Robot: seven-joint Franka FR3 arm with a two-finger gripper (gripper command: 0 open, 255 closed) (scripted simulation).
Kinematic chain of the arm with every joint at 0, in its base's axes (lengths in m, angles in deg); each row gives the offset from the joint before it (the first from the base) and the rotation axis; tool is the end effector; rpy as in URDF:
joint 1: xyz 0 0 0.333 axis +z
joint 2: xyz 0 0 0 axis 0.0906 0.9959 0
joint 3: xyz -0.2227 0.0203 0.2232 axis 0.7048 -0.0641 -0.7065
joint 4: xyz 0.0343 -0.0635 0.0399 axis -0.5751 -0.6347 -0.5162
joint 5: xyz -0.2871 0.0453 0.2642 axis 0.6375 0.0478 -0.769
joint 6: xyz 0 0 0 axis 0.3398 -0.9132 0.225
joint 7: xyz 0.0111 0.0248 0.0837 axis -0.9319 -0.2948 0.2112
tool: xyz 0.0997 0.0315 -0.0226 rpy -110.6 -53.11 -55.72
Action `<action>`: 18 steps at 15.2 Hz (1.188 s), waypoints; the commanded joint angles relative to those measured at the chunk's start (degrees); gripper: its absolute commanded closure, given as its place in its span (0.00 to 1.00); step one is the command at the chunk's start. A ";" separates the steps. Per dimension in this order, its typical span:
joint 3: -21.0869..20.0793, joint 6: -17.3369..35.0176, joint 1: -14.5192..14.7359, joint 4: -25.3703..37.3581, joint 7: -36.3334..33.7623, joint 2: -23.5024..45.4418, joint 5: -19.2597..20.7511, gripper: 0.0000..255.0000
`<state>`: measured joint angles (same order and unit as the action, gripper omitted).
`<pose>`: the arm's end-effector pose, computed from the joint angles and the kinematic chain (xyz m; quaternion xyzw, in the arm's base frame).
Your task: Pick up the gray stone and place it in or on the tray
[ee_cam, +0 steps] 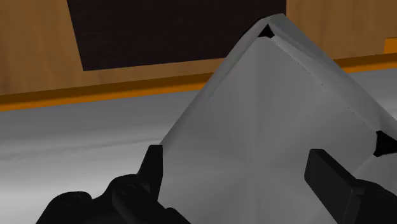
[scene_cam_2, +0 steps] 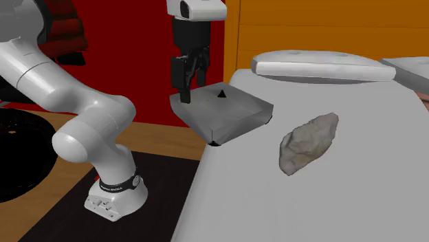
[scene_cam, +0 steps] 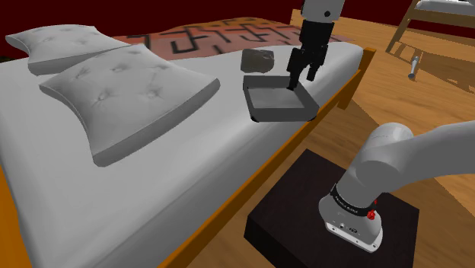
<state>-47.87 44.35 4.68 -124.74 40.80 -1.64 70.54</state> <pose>0.2881 0.0126 0.6060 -0.9975 0.0617 0.0229 0.0259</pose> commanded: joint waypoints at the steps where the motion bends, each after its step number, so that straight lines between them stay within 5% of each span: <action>1: 0.00 0.00 0.00 0.00 0.00 0.00 0.00 0.00; 9: 7.89 2.78 1.44 12.51 15.82 15.97 4.47 0.00; 18: 14.29 1.65 2.84 33.55 33.30 36.73 3.75 0.00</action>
<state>-34.19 46.69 7.45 -94.08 71.96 32.76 74.56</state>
